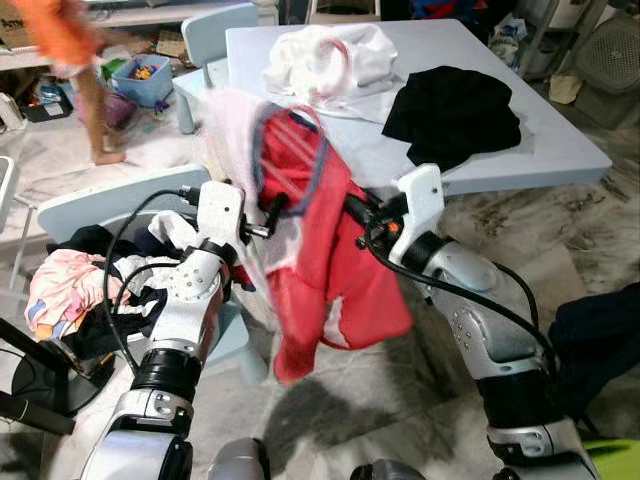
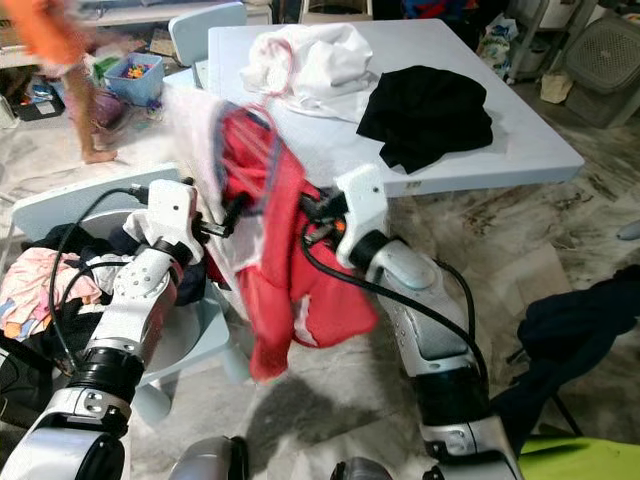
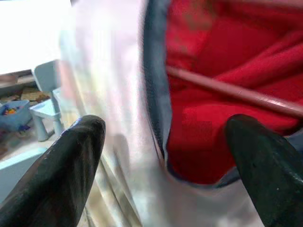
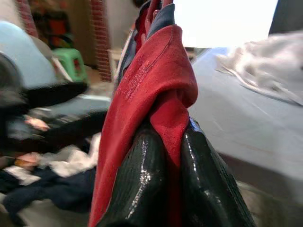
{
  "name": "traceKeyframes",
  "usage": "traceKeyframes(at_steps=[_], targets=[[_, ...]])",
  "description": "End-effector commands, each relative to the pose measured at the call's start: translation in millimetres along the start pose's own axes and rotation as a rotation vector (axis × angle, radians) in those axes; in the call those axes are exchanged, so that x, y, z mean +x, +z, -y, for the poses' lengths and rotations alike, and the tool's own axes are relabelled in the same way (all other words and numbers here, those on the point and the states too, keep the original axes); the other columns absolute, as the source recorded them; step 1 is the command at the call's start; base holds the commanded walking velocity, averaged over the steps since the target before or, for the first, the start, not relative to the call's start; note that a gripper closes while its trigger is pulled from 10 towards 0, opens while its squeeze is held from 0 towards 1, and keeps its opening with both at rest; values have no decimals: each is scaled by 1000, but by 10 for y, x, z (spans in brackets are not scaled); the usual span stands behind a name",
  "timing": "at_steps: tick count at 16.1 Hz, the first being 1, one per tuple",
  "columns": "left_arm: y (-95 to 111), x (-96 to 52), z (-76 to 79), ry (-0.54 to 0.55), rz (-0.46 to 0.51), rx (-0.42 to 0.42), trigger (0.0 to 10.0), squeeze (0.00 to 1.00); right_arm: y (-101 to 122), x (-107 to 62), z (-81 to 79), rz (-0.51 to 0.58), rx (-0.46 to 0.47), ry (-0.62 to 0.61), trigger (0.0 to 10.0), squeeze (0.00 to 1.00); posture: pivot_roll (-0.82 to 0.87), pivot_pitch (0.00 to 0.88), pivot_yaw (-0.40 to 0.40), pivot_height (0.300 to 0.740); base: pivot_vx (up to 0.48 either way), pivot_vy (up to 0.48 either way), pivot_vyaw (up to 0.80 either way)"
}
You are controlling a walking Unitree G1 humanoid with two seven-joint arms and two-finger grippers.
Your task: Hang hanger
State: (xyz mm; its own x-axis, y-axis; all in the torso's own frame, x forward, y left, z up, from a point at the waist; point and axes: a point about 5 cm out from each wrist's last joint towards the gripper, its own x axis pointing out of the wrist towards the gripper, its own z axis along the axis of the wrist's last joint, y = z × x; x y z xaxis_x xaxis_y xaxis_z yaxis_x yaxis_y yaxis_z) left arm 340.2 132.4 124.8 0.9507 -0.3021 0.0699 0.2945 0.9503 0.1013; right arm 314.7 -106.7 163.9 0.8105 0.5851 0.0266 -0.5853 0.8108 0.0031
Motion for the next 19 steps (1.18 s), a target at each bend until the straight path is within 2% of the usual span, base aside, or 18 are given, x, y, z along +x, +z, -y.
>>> traceKeyframes(at_steps=[1,3,4,5,8,10,11,12,13,15,19], targets=[[-22,-21,40,-22,-12,1,10000,0,130,31,69,55,-24,-33,10000,0,-40,28,-30,740,0,0,0],[-31,-35,35,-13,-12,1,10000,0,141,58,39,60,-29,-7,10000,0,-40,28,-30,740,0,0,0],[-18,-37,9,-2,-2,-19,10000,161,128,69,31,62,-32,-3,10000,0,-40,28,-30,740,0,0,0],[-8,-37,-32,20,0,-17,10000,1000,113,67,7,61,-27,10,10000,0,-32,33,-36,740,0,0,0],[-10,-24,-70,39,-11,4,10000,1000,116,41,-86,60,-9,95,10000,0,-38,36,-33,740,0,0,0],[-4,-6,-92,48,-12,3,10000,471,108,1,-142,52,0,147,10000,0,-38,36,-33,740,0,0,0],[-2,0,-98,50,-13,3,10000,306,103,-23,-175,49,3,173,10000,0,-44,39,-33,740,0,0,0],[-3,2,-102,53,-15,4,10000,290,102,-43,-204,47,8,197,10000,0,-44,39,-33,740,0,0,0],[-7,3,-105,57,-17,7,10000,157,118,-93,-246,44,18,247,10000,0,-44,39,-33,740,0,0,0],[-22,-6,-113,61,-23,11,10000,31,154,-167,-268,36,19,298,10000,0,-44,43,-34,740,0,0,0],[-59,-15,-150,74,-41,22,10000,0,249,-349,-161,11,19,337,10000,0,-51,46,-32,740,0,0,0]])
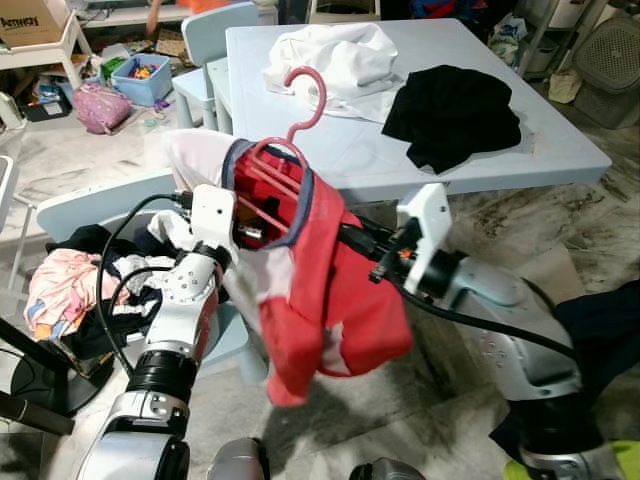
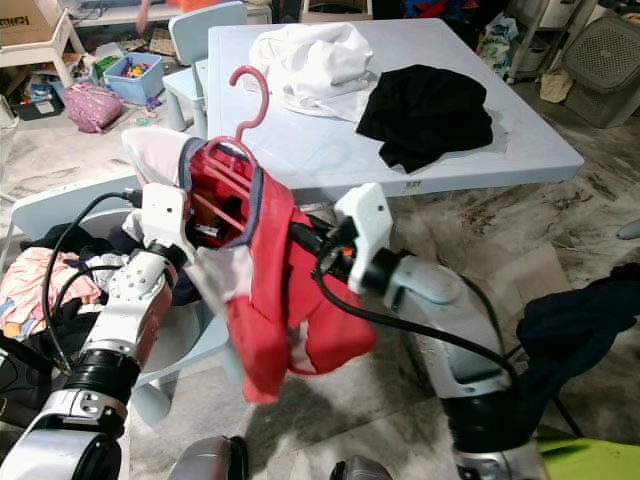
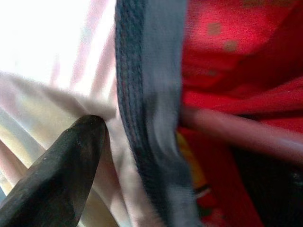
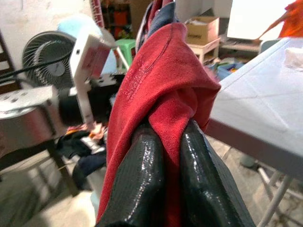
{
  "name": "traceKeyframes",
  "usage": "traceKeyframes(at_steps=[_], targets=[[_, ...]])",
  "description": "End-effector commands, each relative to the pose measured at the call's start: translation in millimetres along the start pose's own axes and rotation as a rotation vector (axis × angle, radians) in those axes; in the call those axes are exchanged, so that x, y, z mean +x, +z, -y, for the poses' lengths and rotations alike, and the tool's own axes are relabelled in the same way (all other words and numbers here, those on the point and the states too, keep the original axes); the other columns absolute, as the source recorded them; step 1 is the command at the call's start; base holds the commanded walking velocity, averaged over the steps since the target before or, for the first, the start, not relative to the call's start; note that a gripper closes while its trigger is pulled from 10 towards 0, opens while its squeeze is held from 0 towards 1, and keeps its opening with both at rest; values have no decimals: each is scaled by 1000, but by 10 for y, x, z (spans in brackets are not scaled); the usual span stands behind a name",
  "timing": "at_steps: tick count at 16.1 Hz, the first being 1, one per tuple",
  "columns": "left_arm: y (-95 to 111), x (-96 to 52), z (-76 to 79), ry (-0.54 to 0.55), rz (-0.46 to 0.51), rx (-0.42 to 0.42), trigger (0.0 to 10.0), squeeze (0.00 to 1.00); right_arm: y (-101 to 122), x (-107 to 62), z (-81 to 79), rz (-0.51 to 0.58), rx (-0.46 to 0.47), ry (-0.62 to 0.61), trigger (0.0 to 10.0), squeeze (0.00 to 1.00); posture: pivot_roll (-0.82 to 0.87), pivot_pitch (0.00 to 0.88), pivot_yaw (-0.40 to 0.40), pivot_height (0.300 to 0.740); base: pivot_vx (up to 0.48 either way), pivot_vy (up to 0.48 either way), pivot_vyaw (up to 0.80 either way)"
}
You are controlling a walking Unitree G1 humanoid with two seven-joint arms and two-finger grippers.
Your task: Hang hanger
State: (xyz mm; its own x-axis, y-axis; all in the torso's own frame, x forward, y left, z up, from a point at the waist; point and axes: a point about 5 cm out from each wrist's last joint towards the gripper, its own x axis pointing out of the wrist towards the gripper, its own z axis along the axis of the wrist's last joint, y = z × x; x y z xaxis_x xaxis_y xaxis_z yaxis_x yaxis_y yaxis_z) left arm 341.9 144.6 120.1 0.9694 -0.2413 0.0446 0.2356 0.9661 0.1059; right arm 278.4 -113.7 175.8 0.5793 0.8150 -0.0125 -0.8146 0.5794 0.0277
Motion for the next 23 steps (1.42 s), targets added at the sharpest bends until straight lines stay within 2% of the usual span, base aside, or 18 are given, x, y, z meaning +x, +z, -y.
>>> traceKeyframes(at_steps=[1,3,4,5,6,10,12,14,15,18,20,21,23], targets=[[-3,16,-47,17,-11,16,10000,0,145,-84,3,38,-23,23,10000,0,-51,46,-32,740,0,0,0],[2,19,-64,25,-11,24,10000,0,149,-190,34,7,-32,34,10000,0,-51,46,-32,740,0,0,0],[4,15,-114,38,-13,32,10000,0,117,-347,108,-57,-57,41,10000,0,-51,46,-32,740,0,0,0],[2,12,-127,40,-14,34,10000,0,114,-386,137,-70,-60,37,10000,0,-51,46,-32,740,0,0,0],[-4,-2,-170,53,-17,42,10000,0,110,-508,210,-115,-86,33,10000,0,-55,49,-30,740,0,0,0],[-3,-12,-223,62,-19,51,10000,0,82,-818,453,-256,-167,-11,10000,0,-55,50,-28,740,0,0,0],[6,-17,-231,62,-14,54,10000,0,-18,-983,604,-353,-208,-53,10000,0,-55,47,-25,740,0,0,0],[16,-20,-249,64,-10,57,10000,0,-111,-1093,648,-444,-252,-40,10000,0,-53,46,-26,740,0,0,0],[21,-23,-270,69,-9,59,10000,0,-188,-1196,689,-530,-297,-23,10000,0,-53,46,-26,740,0,0,0],[13,-35,-284,77,-11,51,10000,0,-217,-1276,724,-583,-348,-7,10000,0,-53,45,-25,740,0,0,0],[0,-33,-284,87,-19,17,10000,0,-220,-1310,708,-591,-355,15,10000,0,-57,45,-22,740,0,0,0],[-14,-31,-268,77,-29,22,10000,0,-201,-1319,705,-619,-442,31,10000,0,-61,49,-20,740,0,0,0],[-59,-39,-230,59,-50,22,10000,0,-129,-1238,668,-544,-425,41,10000,0,-64,49,-18,740,0,0,0]])
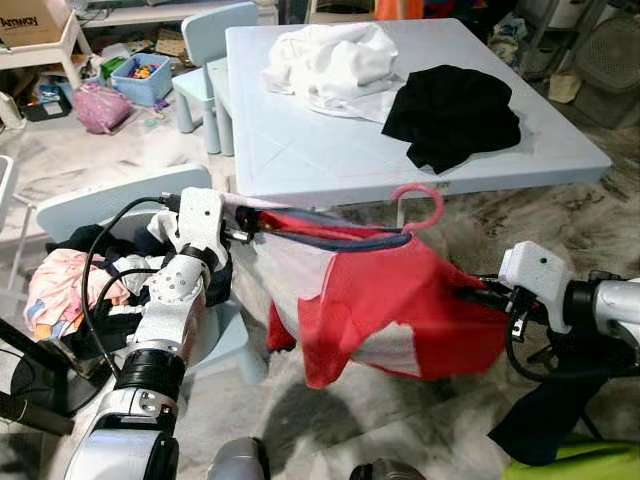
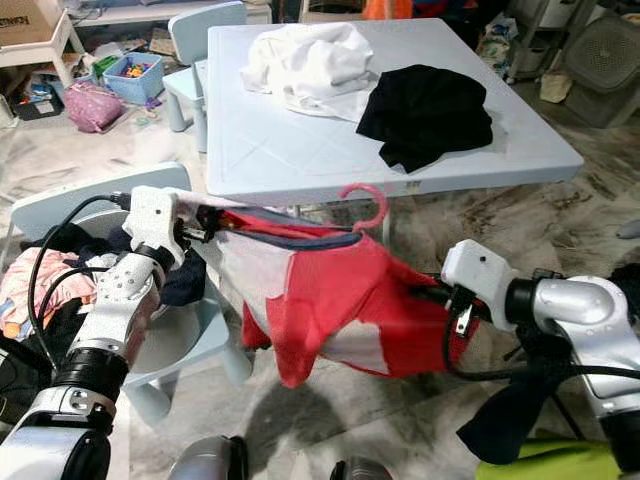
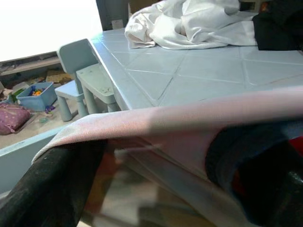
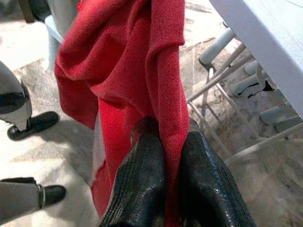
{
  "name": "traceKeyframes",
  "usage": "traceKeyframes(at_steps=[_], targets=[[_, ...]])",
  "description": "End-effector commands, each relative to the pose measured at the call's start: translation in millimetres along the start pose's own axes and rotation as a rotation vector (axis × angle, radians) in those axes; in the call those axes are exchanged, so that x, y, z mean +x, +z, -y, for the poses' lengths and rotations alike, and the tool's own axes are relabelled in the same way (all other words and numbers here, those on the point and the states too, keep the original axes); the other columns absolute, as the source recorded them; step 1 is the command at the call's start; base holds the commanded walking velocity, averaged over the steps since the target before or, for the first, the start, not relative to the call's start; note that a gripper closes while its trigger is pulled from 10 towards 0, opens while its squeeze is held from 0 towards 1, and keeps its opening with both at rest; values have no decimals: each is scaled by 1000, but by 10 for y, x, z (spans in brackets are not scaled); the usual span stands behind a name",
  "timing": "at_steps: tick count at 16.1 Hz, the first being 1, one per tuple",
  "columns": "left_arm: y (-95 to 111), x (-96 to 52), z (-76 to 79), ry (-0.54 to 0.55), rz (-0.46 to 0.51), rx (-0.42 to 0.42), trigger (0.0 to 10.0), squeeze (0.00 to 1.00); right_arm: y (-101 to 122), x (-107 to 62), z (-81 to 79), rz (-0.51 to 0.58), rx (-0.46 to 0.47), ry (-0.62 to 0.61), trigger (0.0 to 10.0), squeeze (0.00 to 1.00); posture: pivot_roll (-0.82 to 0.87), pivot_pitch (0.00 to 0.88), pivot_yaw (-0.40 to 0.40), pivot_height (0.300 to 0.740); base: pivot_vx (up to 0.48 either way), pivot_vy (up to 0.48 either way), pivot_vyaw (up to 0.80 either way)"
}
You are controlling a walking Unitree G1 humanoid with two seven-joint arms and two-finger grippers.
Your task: Hang hanger
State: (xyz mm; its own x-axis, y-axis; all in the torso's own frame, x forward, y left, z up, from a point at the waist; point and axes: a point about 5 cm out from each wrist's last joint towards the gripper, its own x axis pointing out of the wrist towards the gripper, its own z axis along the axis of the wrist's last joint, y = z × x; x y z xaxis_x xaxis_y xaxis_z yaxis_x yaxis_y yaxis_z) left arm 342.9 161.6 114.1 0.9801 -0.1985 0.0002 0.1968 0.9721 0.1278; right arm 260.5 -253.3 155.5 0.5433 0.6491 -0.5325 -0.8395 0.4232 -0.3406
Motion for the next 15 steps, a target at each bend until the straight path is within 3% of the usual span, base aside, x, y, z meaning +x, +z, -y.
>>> traceKeyframes(at_steps=[1,4,6,8,11,15], targets=[[-45,-18,-18,1,-27,-2,10000,0,132,-15,42,76,16,-12,10000,0,-68,51,-16,740,0,0,0],[-140,-54,94,-47,-72,-7,10000,0,360,13,89,256,139,-24,10000,0,-67,53,-17,740,0,0,0],[-165,-73,91,-50,-88,-27,10000,0,404,-48,106,274,120,-6,10000,0,-65,56,-17,740,0,0,0],[-188,-82,65,-47,-107,-48,10000,0,449,-160,147,301,161,33,10000,0,-64,59,-17,740,0,0,0],[-182,-90,20,-33,-113,-65,10000,0,331,-371,236,164,76,49,10000,0,-70,64,-14,740,0,0,0],[-225,-105,-9,1,-149,-171,10000,0,474,-613,341,176,36,84,10000,0,-75,68,-8,740,0,0,0]])
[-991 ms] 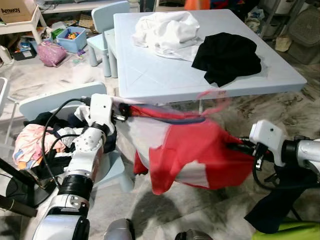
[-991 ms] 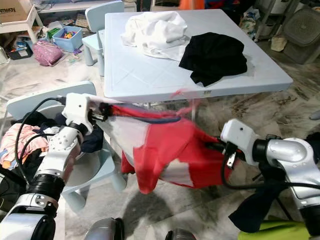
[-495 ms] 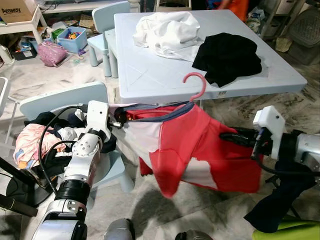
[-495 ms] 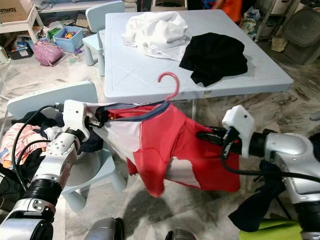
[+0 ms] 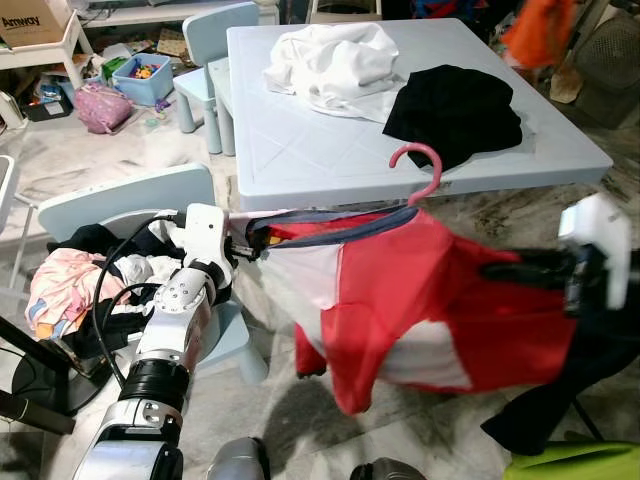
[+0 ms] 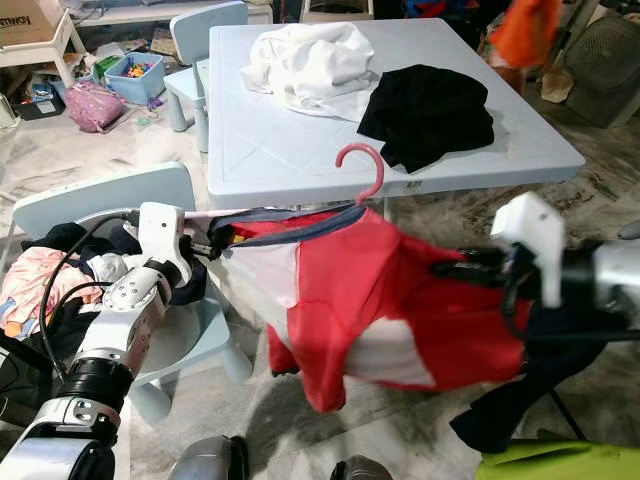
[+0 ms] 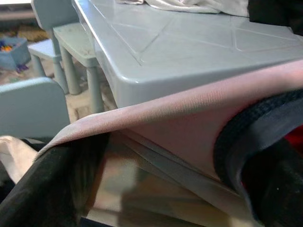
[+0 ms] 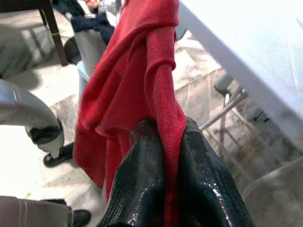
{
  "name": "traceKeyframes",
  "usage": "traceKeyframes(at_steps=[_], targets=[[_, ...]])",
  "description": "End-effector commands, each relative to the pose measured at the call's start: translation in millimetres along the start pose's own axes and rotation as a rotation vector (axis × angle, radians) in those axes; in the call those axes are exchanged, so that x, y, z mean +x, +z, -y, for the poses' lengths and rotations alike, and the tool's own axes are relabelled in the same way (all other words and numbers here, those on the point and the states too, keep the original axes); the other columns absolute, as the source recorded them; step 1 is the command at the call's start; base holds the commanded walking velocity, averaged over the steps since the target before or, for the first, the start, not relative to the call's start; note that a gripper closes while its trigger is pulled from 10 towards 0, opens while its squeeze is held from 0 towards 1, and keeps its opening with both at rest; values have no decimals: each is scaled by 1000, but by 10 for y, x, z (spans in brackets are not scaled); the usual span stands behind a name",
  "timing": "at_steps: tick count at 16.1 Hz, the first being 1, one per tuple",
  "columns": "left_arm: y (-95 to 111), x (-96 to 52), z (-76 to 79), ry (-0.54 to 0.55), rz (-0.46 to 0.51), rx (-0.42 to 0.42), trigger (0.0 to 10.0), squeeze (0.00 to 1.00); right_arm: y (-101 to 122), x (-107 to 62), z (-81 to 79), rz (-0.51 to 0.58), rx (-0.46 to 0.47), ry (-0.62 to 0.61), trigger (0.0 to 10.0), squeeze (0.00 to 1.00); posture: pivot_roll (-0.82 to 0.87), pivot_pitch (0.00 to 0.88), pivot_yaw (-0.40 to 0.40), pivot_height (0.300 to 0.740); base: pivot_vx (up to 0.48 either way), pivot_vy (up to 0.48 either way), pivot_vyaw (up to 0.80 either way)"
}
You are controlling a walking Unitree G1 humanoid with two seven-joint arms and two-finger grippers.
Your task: Hang hanger
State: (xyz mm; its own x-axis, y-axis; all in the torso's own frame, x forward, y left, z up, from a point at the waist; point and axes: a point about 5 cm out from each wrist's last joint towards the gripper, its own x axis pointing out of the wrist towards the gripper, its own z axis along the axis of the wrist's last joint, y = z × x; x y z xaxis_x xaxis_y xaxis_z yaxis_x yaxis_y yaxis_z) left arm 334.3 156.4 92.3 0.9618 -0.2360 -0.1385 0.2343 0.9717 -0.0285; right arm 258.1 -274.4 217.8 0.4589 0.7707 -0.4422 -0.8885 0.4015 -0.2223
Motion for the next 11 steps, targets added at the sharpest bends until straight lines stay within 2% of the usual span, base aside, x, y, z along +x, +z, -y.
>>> traceKeyframes(at_steps=[1,3,6,7,8,10,11], targets=[[-41,-29,-93,43,-33,-46,10000,0,259,-133,38,85,-41,15,10000,0,-77,68,-6,740,0,0,0],[-102,-25,16,-10,-72,-44,10000,0,446,-166,75,195,-43,30,10000,0,-75,68,-5,740,0,0,0],[-163,-41,109,-68,-111,-39,10000,0,528,-203,173,296,-14,-13,10000,0,-75,66,-7,740,0,0,0],[-178,-50,174,-106,-120,-22,10000,0,603,-133,224,400,19,-61,10000,0,-75,66,-7,740,0,0,0],[-184,-54,234,-140,-124,5,10000,0,636,-54,295,455,36,-146,10000,0,-74,66,-7,740,0,0,0],[-186,-69,354,-217,-121,63,10000,0,641,116,368,500,59,-252,10000,0,-71,63,-6,740,0,0,0],[-172,-90,440,-290,-112,74,10000,153,619,253,392,506,63,-301,10000,0,-71,62,-2,740,0,0,0]])
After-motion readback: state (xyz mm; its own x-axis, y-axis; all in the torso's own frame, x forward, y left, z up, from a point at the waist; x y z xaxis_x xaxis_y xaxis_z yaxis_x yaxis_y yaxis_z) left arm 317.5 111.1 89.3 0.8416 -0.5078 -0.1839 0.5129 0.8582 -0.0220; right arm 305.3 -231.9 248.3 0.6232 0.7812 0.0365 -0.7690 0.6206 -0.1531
